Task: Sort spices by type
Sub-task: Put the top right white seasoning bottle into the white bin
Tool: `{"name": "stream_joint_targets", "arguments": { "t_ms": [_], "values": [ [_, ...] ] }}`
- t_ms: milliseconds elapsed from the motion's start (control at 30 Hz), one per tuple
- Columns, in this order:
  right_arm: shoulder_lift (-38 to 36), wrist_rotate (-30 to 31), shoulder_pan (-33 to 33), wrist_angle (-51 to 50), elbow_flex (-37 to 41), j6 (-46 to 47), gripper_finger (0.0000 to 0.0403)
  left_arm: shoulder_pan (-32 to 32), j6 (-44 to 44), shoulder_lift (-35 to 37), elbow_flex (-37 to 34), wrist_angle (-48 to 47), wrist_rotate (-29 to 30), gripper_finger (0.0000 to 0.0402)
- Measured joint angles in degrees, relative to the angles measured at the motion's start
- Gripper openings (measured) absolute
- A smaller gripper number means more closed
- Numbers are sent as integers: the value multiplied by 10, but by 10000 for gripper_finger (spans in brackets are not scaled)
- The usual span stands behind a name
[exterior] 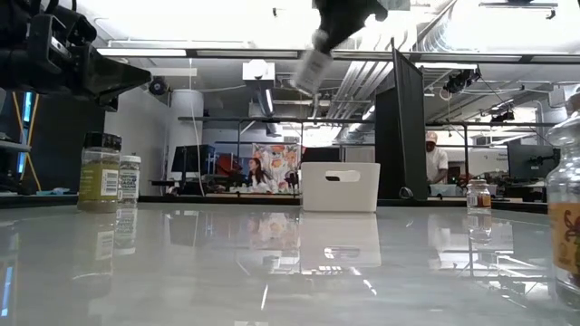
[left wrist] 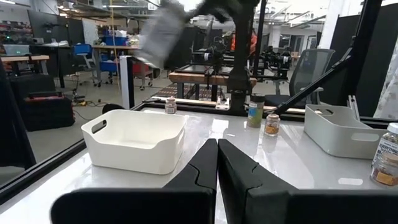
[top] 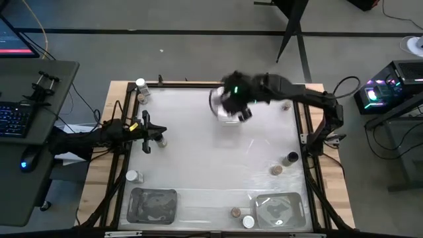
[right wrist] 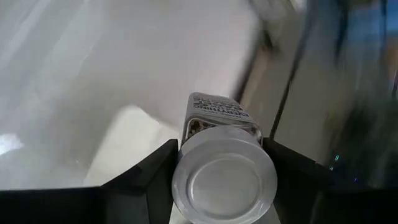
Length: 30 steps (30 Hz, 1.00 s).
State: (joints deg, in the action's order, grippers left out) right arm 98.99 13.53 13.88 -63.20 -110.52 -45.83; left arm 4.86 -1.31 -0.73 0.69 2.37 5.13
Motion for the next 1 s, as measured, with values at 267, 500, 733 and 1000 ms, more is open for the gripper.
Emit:
{"name": "stream_joint_targets", "arguments": {
  "t_ms": [267, 500, 733, 1000],
  "values": [
    [54, -47, 137, -97, 0, 183, 213, 0, 0, 0, 0, 1, 0, 1],
    [133, -84, 162, -64, 0, 108, 205, 0, 0, 0, 0, 1, 0, 1],
    [188, -97, 188, -71, 0, 94, 217, 0, 0, 0, 0, 1, 0, 1],
    [209, -115, 209, -66, 0, 68, 214, 0, 0, 0, 0, 1, 0, 1]
  ]
}}
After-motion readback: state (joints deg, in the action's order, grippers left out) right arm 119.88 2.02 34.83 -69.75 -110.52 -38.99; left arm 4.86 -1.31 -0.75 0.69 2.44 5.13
